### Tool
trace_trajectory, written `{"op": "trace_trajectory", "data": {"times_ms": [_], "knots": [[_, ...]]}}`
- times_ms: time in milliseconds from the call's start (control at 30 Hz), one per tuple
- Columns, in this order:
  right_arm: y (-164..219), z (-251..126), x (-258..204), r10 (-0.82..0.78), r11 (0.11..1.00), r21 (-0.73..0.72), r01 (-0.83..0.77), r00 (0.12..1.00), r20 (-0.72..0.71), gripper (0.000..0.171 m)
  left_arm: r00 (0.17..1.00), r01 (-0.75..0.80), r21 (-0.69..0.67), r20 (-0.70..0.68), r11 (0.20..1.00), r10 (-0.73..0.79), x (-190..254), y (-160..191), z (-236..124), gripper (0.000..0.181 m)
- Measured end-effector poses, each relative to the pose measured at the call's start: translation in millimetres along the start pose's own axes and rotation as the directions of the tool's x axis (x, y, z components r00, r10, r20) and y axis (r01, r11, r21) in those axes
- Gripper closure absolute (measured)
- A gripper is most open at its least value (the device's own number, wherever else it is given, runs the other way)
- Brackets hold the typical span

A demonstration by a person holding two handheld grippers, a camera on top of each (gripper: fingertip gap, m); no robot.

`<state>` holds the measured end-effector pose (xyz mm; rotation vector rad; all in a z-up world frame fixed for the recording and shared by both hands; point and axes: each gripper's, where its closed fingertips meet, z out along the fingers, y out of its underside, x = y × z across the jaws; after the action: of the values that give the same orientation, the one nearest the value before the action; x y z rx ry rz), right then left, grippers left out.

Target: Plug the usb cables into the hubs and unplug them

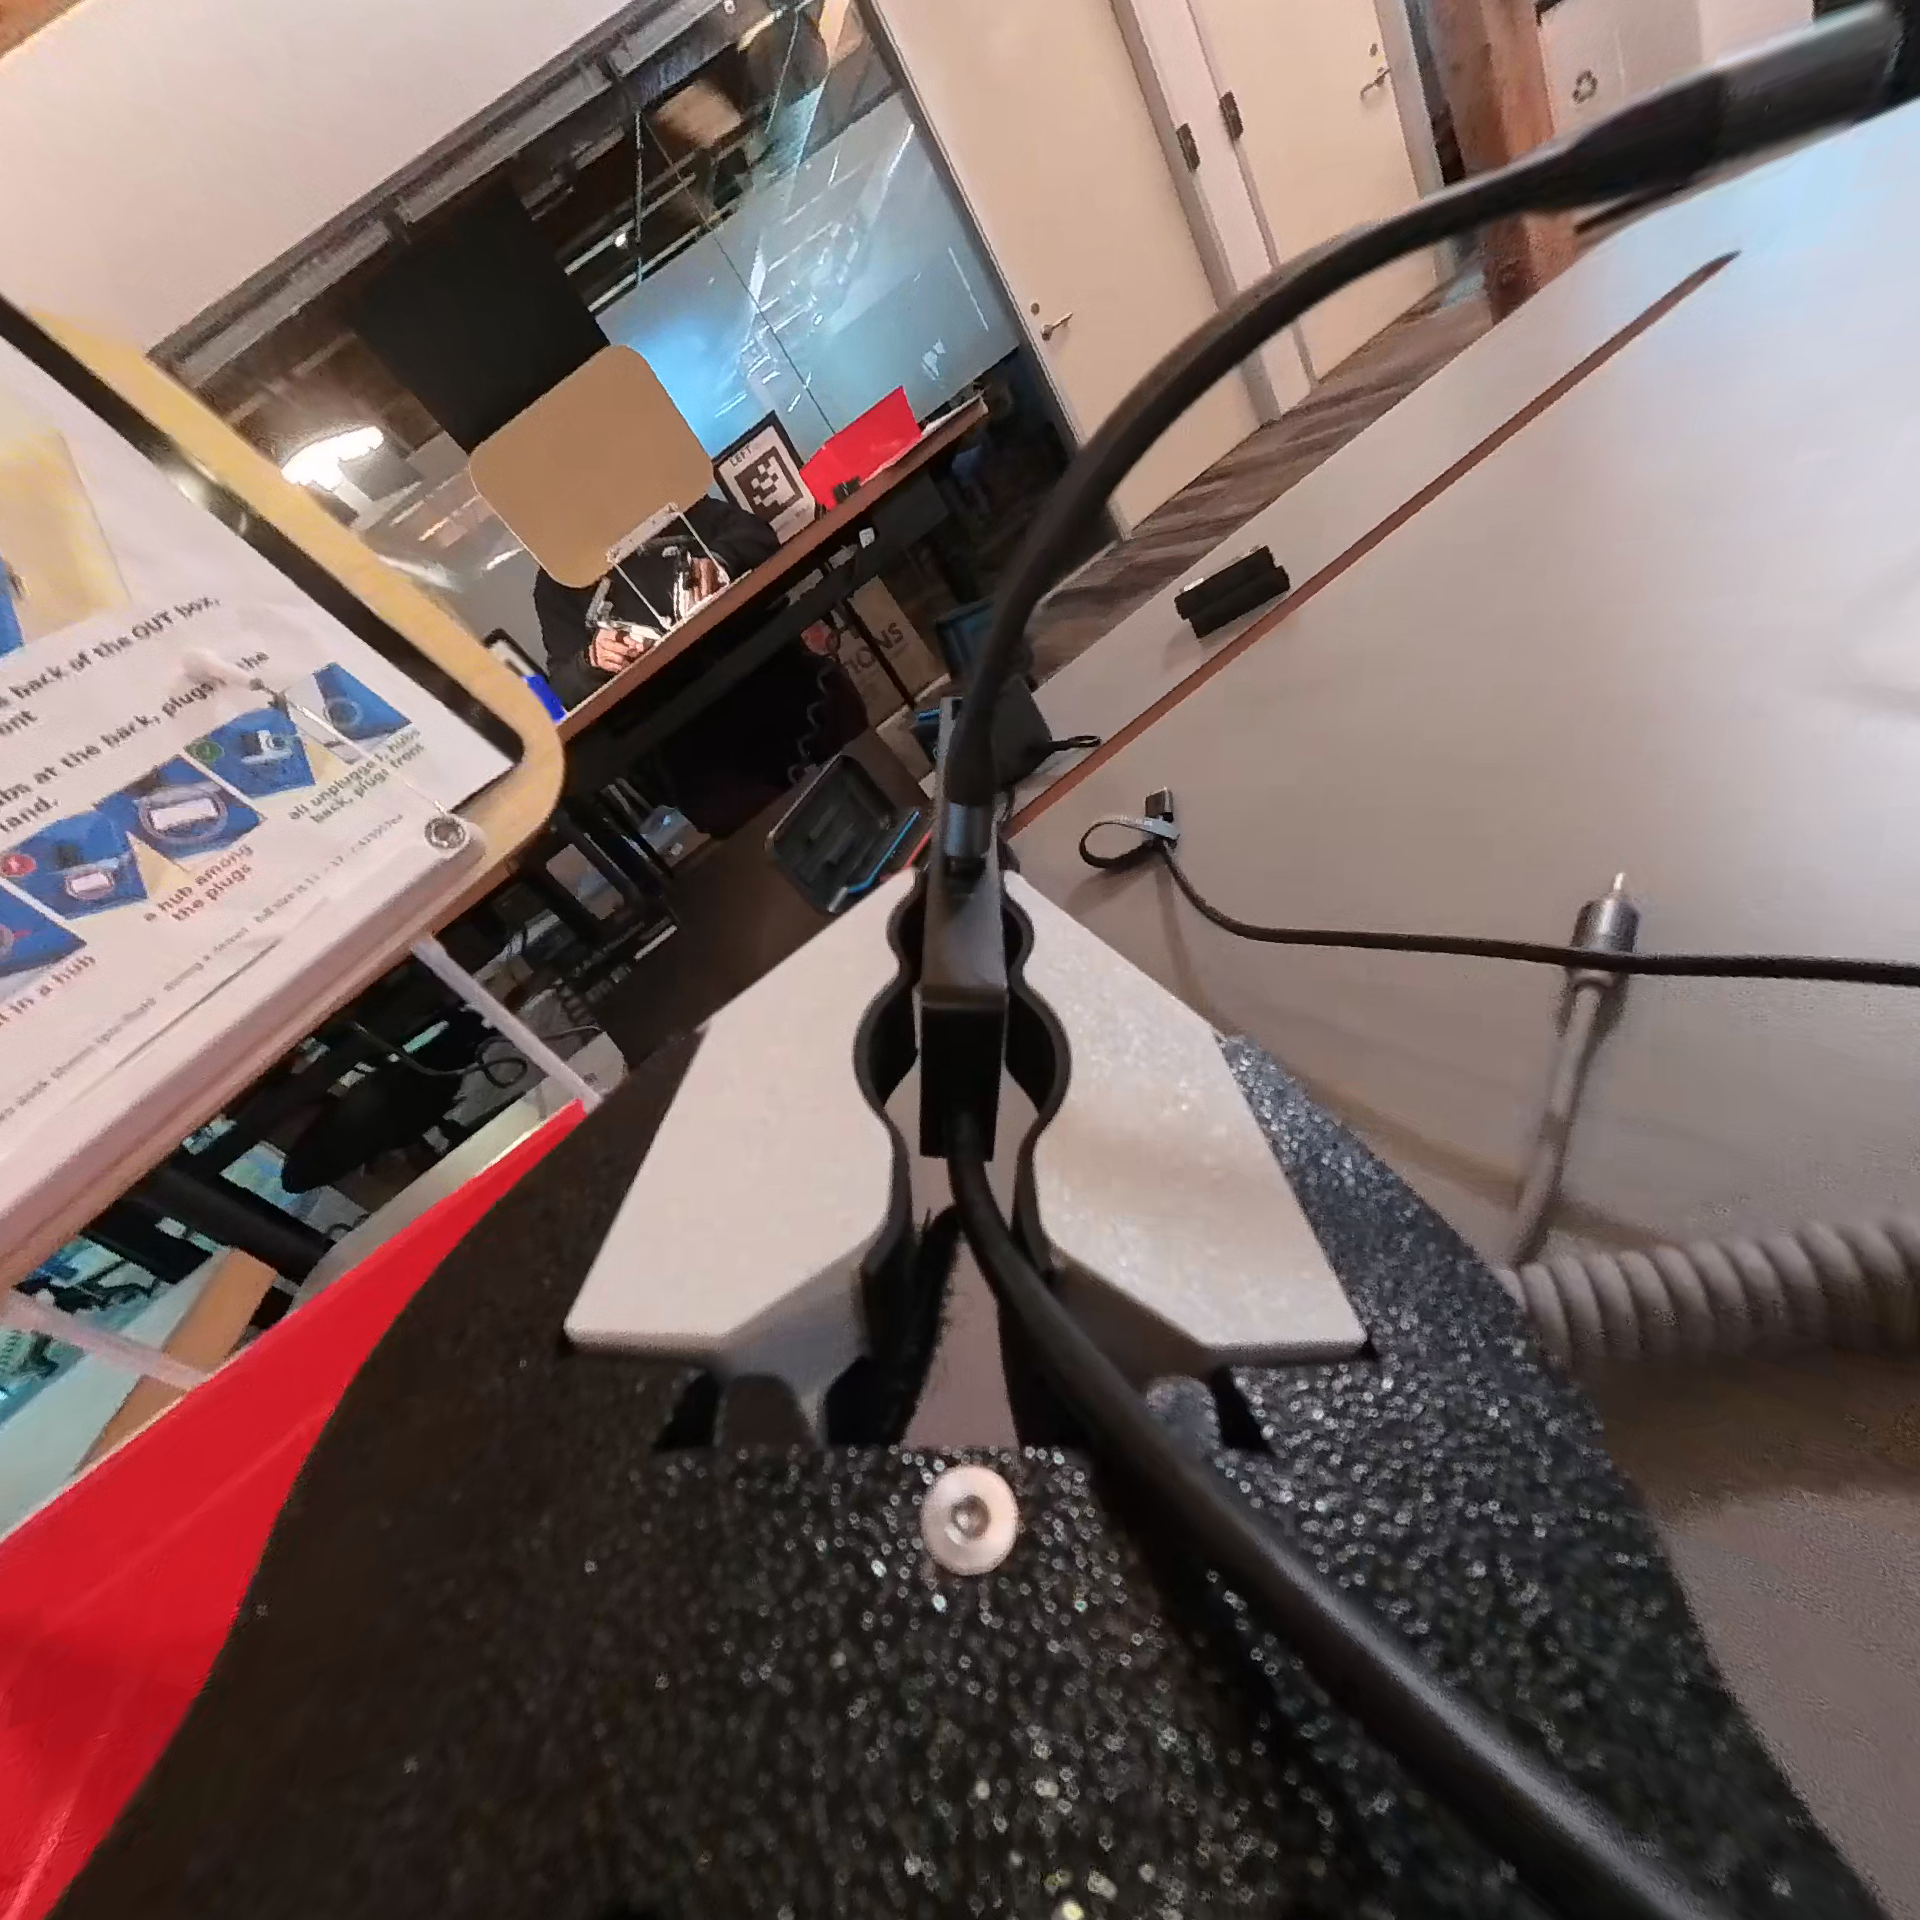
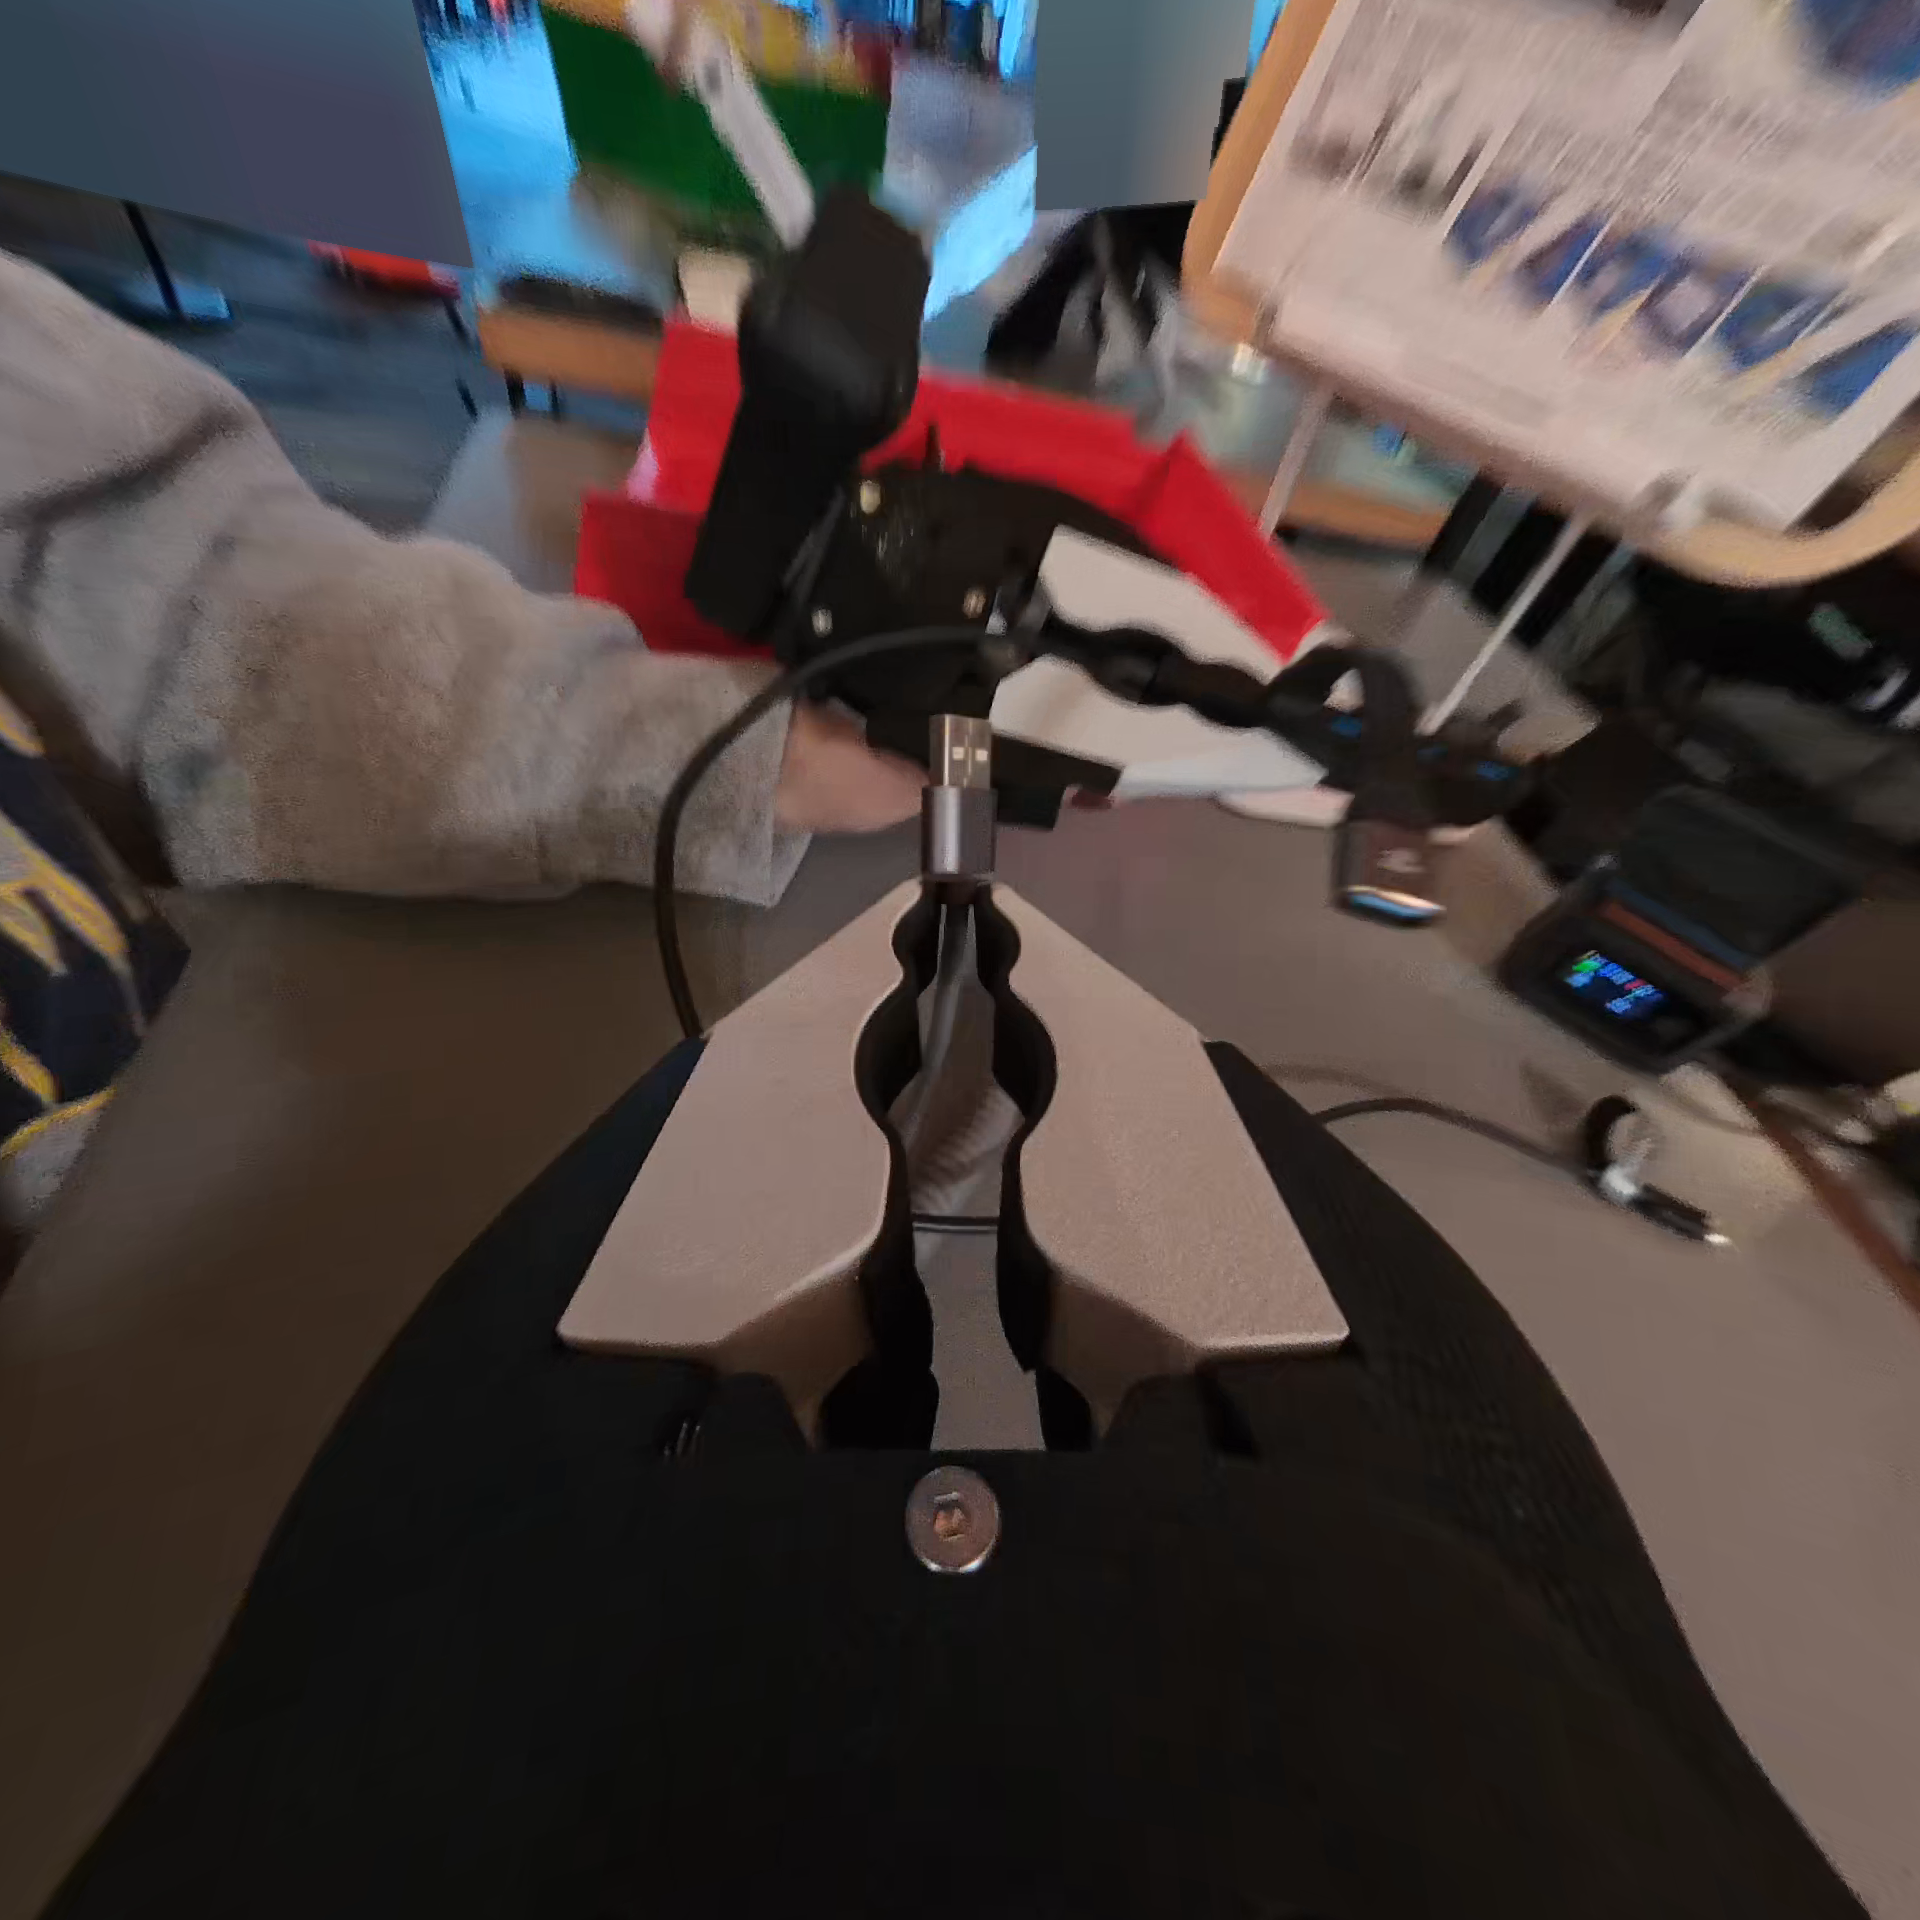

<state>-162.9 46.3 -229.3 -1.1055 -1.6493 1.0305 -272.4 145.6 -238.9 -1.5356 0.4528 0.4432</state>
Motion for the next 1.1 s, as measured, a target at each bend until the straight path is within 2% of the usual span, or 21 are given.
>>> {"op": "trace_trajectory", "data": {"times_ms": [67, 167, 400, 567, 700, 767, 833, 967, 1100], "knots": [[-14.2, -28.1, 5.9, -0.004, 0.994, 0.107, 0.009, 0.999, -0.044, 0.167, 0.999, -0.042, 0.01, -0.007, 0.999, 0.042, 5.5, -4.3, -0.6, 0.173], [-23.7, -57.7, 11.7, 0.002, 0.985, 0.175, 0.014, 0.996, -0.093, 0.167, 0.994, -0.108, 0.017, -0.033, 0.994, 0.108, 18.3, -7.8, 0.2, 0.173], [-35.1, -88.9, 32.1, -0.067, 0.984, 0.14, 0.106, 0.964, -0.259, 0.167, 0.969, -0.233, 0.039, -0.079, 0.972, 0.236, 41.4, -13.0, -0.2, 0.173], [-86.7, -133.6, 64.7, -0.138, 0.962, 0.135, 0.238, 0.849, -0.51, 0.167, 0.967, -0.236, 0.047, -0.086, 0.971, 0.239, 43.1, -13.5, -0.7, 0.173], [-113.4, -157.8, 82.7, -0.244, 0.946, 0.003, 0.325, 0.716, -0.654, 0.167, 0.966, -0.231, 0.061, -0.102, 0.971, 0.236, 46.3, -15.0, -1.5, 0.173], [-108.2, -152.8, 85.8, -0.3, 0.942, -0.085, 0.325, 0.699, -0.649, 0.167, 0.963, -0.242, 0.07, -0.108, 0.968, 0.248, 49.1, -16.4, -2.1, 0.173], [-92.8, -138.6, 85.9, -0.323, 0.942, -0.136, 0.307, 0.722, -0.611, 0.167, 0.957, -0.261, 0.077, -0.112, 0.962, 0.268, 52.3, -18.1, -3.0, 0.173], [-35.4, -105.0, 87.2, -0.316, 0.947, -0.228, 0.227, 0.793, -0.52, 0.167, 0.943, -0.3, 0.097, -0.121, 0.949, 0.31, 60.3, -22.3, -5.0, 0.173], [13.0, -78.1, 82.2, -0.241, 0.958, -0.25, 0.139, 0.863, -0.444, 0.167, 0.926, -0.343, 0.109, -0.126, 0.933, 0.355, 66.4, -23.8, -6.1, 0.173]]}}
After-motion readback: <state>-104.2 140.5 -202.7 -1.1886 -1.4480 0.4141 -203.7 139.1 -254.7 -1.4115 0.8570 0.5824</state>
